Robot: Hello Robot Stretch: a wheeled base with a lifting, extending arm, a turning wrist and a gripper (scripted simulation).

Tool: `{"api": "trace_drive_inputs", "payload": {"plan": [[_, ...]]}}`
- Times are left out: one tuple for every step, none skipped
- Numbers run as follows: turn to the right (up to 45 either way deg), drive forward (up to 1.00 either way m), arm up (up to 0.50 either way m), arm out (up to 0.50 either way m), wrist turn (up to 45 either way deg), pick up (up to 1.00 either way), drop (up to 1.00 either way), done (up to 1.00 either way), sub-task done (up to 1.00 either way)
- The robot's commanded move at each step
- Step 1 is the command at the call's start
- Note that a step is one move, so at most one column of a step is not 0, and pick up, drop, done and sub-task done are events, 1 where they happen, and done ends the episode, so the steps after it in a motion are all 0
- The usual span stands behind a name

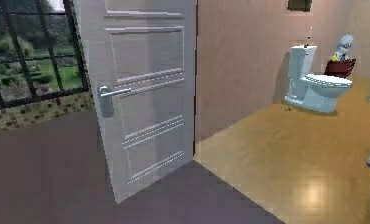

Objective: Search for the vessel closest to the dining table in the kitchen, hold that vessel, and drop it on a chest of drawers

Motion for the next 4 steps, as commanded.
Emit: {"api": "trace_drive_inputs", "payload": {"plan": [[30.0, 0.00, 0.00, 0.00, 0.0, 0.00, 0.00, 0.00, 0.00], [0.0, 1.00, 0.00, 0.00, 0.0, 0.00, 0.00, 0.00, 0.00], [3.0, 0.00, 0.00, 0.00, 0.0, 0.00, 0.00, 0.00, 0.00], [0.0, 1.00, 0.00, 0.00, 0.0, 0.00, 0.00, 0.00, 0.00]]}}
